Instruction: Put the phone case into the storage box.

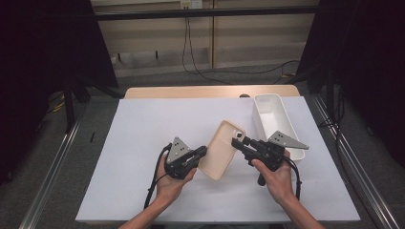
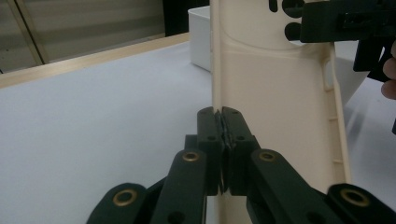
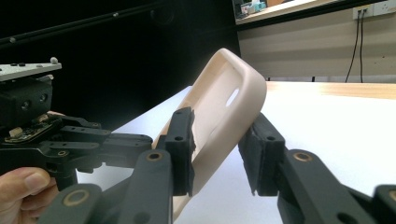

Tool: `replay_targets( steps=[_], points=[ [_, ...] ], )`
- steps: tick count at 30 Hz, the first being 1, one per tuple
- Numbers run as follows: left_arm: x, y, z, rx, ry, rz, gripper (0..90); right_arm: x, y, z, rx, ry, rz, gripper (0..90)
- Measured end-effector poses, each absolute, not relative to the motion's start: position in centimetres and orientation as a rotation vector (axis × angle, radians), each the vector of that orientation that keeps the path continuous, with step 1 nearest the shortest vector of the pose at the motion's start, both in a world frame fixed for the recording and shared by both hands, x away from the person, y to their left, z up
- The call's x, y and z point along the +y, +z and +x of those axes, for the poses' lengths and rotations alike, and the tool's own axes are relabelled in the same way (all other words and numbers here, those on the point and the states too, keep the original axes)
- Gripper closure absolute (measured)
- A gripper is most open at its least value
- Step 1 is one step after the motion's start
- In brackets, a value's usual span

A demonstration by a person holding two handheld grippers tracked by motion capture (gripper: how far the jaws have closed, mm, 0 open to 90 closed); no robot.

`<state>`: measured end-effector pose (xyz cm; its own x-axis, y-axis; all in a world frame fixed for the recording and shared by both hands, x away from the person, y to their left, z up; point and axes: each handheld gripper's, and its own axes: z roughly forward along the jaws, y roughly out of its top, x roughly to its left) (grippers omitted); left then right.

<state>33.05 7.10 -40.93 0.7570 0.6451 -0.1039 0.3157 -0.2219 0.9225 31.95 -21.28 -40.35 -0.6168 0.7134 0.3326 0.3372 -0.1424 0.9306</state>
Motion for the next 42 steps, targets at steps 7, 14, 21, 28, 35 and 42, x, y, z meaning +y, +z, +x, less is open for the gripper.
replay_targets(
  steps=[7,14,21,28,35,42],
  points=[
    [7.2,-41.0,33.0,0.749,0.373,1.82,87.3,-21.2,-40.4,31.9,1.838,1.842,1.19,71.7],
    [7.1,-41.2,33.0,0.75,0.371,1.82,87.1,-21.1,-40.4,32.0,1.834,1.874,1.19,76.3],
    [6.8,-41.7,33.3,0.756,0.338,1.832,85.7,-21.0,-40.2,31.9,1.828,1.936,1.164,80.9],
    [7.1,-41.8,33.8,0.775,0.279,1.805,68.7,-21.1,-40.0,31.9,1.837,1.916,1.131,81.0],
    [7.2,-41.9,33.9,0.782,0.268,1.779,50.8,-21.1,-39.9,31.9,1.843,1.906,1.105,81.1],
    [7.6,-41.7,33.9,0.787,0.296,1.74,31.0,-21.2,-39.8,31.8,1.845,1.903,1.08,81.1]
  ],
)
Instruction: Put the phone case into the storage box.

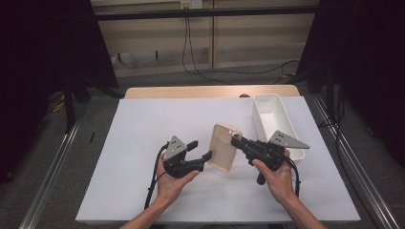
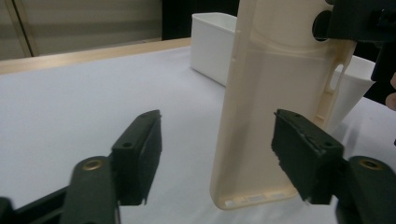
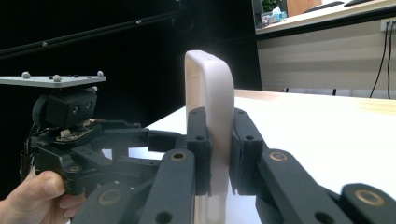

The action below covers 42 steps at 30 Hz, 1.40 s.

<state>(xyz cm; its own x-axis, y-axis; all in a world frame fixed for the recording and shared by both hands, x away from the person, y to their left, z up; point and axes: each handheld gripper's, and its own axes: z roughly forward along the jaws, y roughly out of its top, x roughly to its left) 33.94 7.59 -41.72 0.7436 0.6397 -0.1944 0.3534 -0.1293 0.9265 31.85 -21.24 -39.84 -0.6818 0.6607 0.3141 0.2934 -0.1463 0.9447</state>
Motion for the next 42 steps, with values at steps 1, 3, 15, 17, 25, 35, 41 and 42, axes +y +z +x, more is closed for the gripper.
replay_targets(
  steps=[1,3,15,17,25,35,41,42],
  points=[
    [7.8,-41.6,34.0,0.788,0.296,1.727,24.1,-21.3,-39.8,31.8,1.843,1.897,1.07,81.1],
    [7.9,-41.5,34.0,0.798,0.298,1.722,22.1,-21.3,-39.8,31.8,1.843,1.897,1.069,81.1],
    [8.7,-41.5,34.2,0.753,0.419,1.768,5.4,-21.9,-39.7,31.9,1.839,1.861,1.032,81.0],
    [8.7,-41.5,34.1,0.782,0.438,1.77,4.7,-22.1,-39.6,31.9,1.839,1.849,1.026,81.0],
    [9.6,-41.6,34.1,0.784,0.442,1.738,5.4,-22.8,-39.5,31.9,1.835,1.828,1.013,81.0],
    [11.5,-41.9,33.8,0.797,0.447,1.675,7.0,-23.3,-39.3,31.8,1.834,1.812,1.0,81.0],
    [13.1,-41.9,33.3,0.793,0.463,1.637,5.6,-23.7,-39.1,31.9,1.829,1.808,0.998,81.0],
    [13.7,-42.1,33.1,0.8,0.462,1.64,5.5,-23.8,-39.1,31.9,1.83,1.801,0.992,81.0]
  ],
)
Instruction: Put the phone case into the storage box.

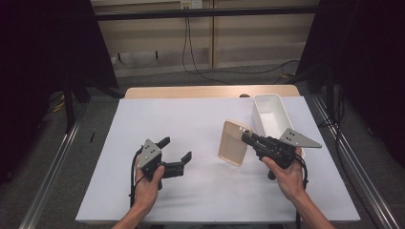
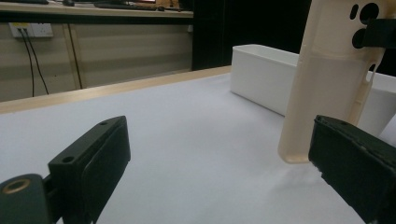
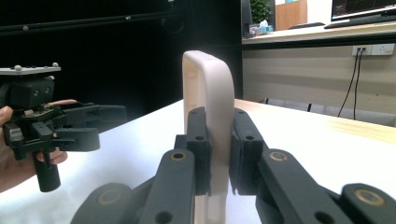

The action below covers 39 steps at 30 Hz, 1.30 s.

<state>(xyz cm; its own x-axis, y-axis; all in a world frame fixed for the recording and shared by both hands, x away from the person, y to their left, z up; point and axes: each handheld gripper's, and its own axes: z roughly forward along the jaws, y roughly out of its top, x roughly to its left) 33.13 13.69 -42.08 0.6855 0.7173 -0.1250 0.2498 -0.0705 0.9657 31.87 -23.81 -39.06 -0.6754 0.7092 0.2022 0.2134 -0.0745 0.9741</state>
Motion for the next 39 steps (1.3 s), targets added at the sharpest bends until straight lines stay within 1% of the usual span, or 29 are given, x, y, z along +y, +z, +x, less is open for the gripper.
replay_targets(
  steps=[2,10,19,25,30,39],
  points=[
    [14.1,-42.2,33.0,0.805,0.469,1.641,5.4,-23.9,-39.0,31.8,1.83,1.8,0.993,81.0],
    [18.1,-42.5,32.3,0.851,0.513,1.601,2.5,-24.6,-38.9,31.9,1.822,1.787,0.991,81.0],
    [20.5,-42.7,31.2,0.872,0.559,1.598,3.0,-24.9,-38.6,32.0,1.818,1.784,0.982,81.0],
    [21.4,-43.0,30.6,0.913,0.552,1.582,3.2,-25.6,-37.9,31.9,1.802,1.789,0.967,81.0],
    [21.6,-42.9,30.1,0.893,0.58,1.602,3.3,-26.2,-37.4,31.8,1.792,1.784,0.961,81.0],
    [21.6,-42.8,29.8,0.876,0.568,1.595,3.2,-27.8,-35.9,31.7,1.74,1.798,0.949,81.0]
  ],
)
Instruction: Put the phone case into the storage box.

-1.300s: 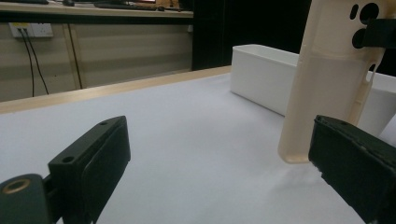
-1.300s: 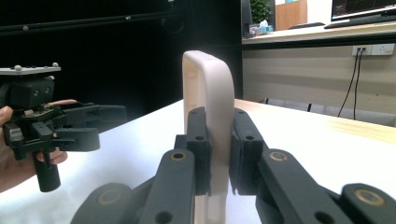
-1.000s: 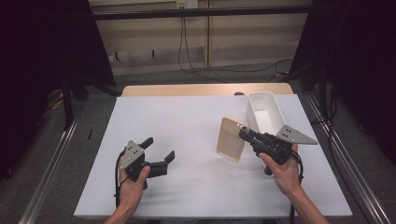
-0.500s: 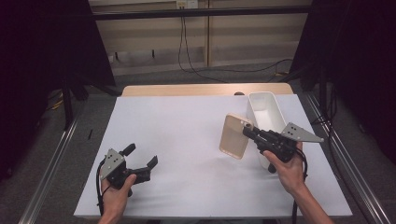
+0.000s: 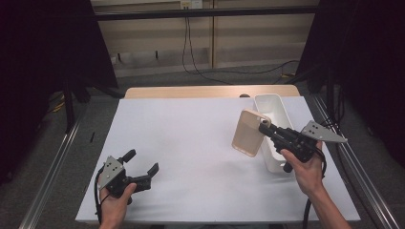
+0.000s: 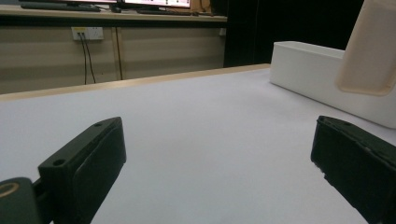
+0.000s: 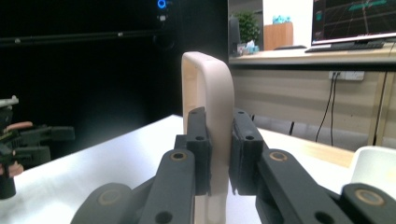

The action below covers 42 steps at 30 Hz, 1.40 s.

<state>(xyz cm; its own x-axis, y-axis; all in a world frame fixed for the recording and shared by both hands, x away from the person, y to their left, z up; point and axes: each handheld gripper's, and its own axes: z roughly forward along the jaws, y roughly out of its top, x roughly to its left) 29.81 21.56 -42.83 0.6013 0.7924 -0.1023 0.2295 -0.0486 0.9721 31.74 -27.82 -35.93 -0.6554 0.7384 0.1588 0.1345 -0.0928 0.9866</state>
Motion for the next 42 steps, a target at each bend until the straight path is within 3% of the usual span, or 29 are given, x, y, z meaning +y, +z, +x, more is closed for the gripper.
replay_targets(
  steps=[12,27,42],
  points=[
    [21.9,-42.7,29.9,0.885,0.577,1.596,3.1,-30.7,-32.8,32.1,1.678,1.779,0.919,81.0],
    [22.2,-42.7,30.1,0.898,0.573,1.601,2.7,-34.0,-31.4,33.2,1.651,1.718,0.933,81.0],
    [22.2,-42.6,30.1,0.899,0.566,1.599,2.4,-36.3,-32.3,35.0,1.676,1.647,0.948,81.0]
  ],
)
